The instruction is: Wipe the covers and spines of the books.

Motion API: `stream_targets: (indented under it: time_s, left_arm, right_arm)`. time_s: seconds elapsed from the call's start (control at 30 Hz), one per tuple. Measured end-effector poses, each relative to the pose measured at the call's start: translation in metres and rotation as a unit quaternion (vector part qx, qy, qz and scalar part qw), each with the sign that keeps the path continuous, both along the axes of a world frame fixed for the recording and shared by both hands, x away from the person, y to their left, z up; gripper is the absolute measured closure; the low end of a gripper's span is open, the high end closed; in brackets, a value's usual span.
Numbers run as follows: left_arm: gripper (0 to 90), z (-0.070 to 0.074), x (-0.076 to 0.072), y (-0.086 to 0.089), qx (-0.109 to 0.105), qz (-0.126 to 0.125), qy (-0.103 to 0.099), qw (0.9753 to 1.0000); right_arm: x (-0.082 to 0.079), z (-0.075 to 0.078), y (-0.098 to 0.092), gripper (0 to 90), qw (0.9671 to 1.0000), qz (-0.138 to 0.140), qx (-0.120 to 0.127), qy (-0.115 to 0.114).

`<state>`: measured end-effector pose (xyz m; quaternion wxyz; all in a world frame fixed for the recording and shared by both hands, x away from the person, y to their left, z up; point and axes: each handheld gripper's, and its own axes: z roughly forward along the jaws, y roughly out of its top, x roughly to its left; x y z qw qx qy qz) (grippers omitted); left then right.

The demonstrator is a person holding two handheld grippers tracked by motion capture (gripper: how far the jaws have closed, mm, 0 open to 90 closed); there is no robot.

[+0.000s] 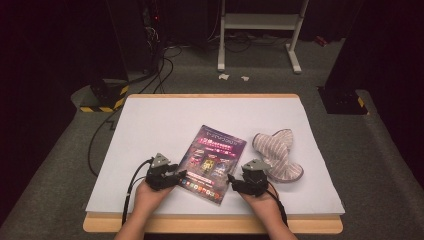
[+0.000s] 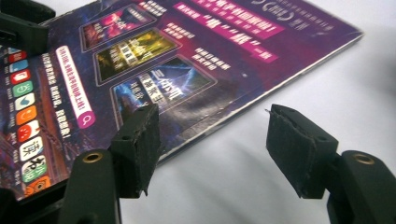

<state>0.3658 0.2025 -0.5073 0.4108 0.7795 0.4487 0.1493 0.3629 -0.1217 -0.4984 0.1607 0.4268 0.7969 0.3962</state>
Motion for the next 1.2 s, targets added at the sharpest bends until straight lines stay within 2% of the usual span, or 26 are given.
stream_targets:
  time_s: [0.23, 0.37, 0.6, 0.73, 0.87, 1.0, 1.2]
  left_arm:
    - [50.3, 0.000, -0.006, -0.002, 0.003, -0.010, -0.001, 0.9999]
    - [50.0, 0.000, -0.010, -0.004, -0.005, -0.015, 0.005, 0.9999]
    - [49.7, 0.000, -0.019, -0.011, 0.006, -0.019, -0.004, 0.9998]
    - [49.5, 0.000, -0.025, -0.016, 0.007, -0.026, -0.002, 0.9996]
    - [49.5, 0.002, -0.033, -0.025, 0.024, -0.035, -0.011, 0.9990]
    - [49.6, 0.001, -0.038, -0.029, 0.018, -0.049, -0.011, 0.9986]
    - [49.6, 0.000, -0.040, -0.029, 0.012, -0.049, -0.013, 0.9987]
  right_arm:
    - [0.007, -0.005, 0.006, 35.0, 0.9994, 0.013, 0.000, 0.033]
    - [0.010, -0.005, 0.007, 35.9, 0.9992, 0.011, 0.005, 0.037]
    - [0.014, -0.004, 0.009, 36.5, 0.9993, 0.009, 0.000, 0.036]
    - [0.018, -0.004, 0.008, 36.1, 0.9993, 0.000, -0.001, 0.036]
    - [0.025, -0.004, 0.005, 36.7, 0.9993, -0.010, 0.002, 0.036]
    - [0.031, -0.004, 0.002, 36.8, 0.9992, -0.017, 0.001, 0.037]
    - [0.036, -0.004, 0.004, 36.4, 0.9992, -0.020, -0.001, 0.033]
